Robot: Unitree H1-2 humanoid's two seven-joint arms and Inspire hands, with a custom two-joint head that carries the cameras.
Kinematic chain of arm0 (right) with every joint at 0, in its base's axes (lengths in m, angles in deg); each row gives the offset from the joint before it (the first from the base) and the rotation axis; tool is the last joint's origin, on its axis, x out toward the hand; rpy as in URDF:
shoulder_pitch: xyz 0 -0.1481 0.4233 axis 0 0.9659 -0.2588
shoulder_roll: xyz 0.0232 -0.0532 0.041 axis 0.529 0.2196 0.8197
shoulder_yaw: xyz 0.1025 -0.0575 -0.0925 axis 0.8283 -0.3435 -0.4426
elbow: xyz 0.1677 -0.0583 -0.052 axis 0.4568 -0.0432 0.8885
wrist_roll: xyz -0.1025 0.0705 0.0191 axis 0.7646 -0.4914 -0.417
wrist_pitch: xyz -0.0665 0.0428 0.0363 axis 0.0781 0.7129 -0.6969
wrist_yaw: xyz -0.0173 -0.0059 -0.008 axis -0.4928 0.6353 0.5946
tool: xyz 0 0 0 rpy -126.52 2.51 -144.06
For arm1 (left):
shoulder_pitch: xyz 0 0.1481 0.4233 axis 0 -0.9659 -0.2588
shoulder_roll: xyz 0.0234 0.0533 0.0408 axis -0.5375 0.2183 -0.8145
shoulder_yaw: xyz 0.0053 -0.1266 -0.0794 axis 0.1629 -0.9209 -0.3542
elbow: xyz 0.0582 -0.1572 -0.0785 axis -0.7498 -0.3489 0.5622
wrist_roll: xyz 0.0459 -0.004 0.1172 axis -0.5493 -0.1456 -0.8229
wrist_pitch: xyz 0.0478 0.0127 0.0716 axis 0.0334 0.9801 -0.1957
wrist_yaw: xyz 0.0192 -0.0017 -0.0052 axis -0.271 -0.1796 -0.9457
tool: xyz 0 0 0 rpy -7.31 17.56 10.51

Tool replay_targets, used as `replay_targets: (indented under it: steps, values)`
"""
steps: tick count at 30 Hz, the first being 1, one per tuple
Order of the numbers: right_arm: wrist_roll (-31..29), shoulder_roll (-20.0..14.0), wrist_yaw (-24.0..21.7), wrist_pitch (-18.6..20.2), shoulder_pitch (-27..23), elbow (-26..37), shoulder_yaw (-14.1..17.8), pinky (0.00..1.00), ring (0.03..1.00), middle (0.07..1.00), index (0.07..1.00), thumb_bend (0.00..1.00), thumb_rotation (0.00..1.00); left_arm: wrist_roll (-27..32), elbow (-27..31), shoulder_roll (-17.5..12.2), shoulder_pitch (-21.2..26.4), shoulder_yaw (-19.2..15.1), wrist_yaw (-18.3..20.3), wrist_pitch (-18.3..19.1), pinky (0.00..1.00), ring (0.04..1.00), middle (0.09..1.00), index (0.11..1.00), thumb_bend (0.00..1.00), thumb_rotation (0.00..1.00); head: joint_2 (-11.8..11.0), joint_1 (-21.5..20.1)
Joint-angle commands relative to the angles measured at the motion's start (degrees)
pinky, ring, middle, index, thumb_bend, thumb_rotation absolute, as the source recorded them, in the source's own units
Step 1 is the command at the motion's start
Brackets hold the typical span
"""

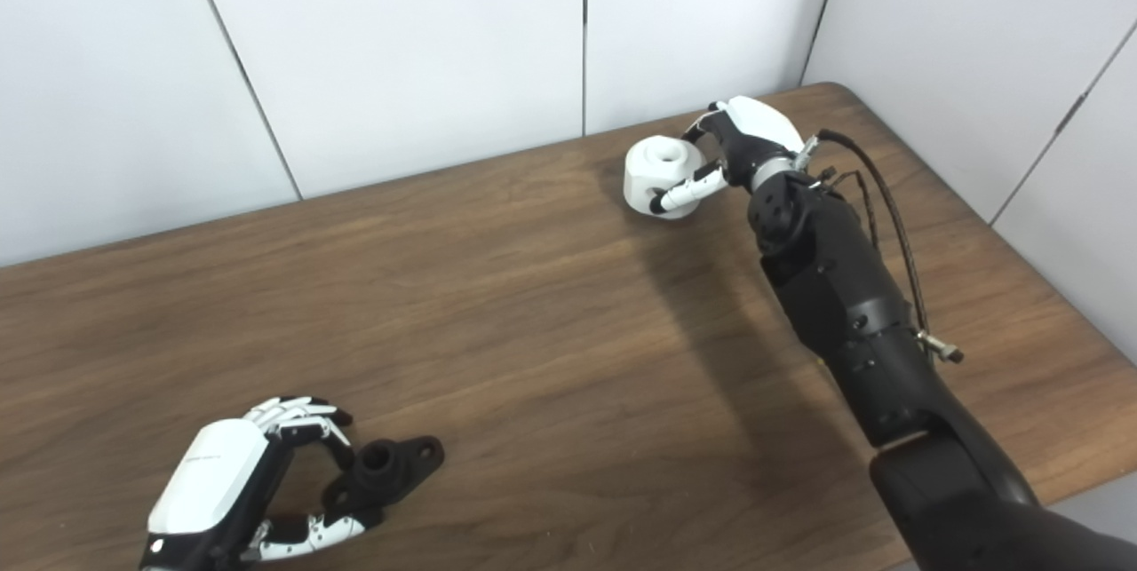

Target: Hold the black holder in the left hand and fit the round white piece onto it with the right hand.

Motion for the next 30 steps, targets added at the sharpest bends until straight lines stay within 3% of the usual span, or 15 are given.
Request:
replay_targets:
  steps: [1,16,17,19,30]
  values:
    - [0.17,-1.95,1.57,-0.31,-2.09,1.79,0.45,1.00,1.000,0.967,0.684,0.89,0.33,-0.55,-0.62,-0.89,-0.43,-0.12,0.61,-0.17,0.88,0.816,0.733,0.485,0.52,0.04,0.08,0.00]
    - [-2.11,-1.45,5.20,-0.71,-1.67,1.06,0.38,1.00,1.000,0.924,0.594,0.82,0.25,-0.43,-0.37,-0.90,-0.55,-0.21,0.77,0.10,0.89,0.819,0.732,0.485,0.52,0.04,0.16,-0.07]
    - [-2.34,-1.37,5.66,-0.70,-1.62,1.00,0.45,1.00,1.000,0.918,0.544,0.68,0.20,-0.50,-0.39,-0.88,-0.55,-0.17,0.71,0.05,0.89,0.817,0.731,0.485,0.52,0.04,0.17,-0.08]
    - [-2.74,-1.34,6.32,-0.69,-1.54,0.91,0.40,1.00,1.000,0.904,0.500,0.56,0.16,-0.67,-0.42,-0.83,-0.56,-0.10,0.68,0.08,0.88,0.816,0.730,0.485,0.52,0.04,0.12,-0.03]
    - [-4.74,-1.52,9.17,-2.51,-0.67,1.19,-0.66,1.00,1.000,0.840,0.485,0.52,0.14,-0.80,-0.35,-0.68,-0.81,0.03,0.33,-0.03,0.88,0.816,0.729,0.485,0.52,0.04,0.18,0.15]
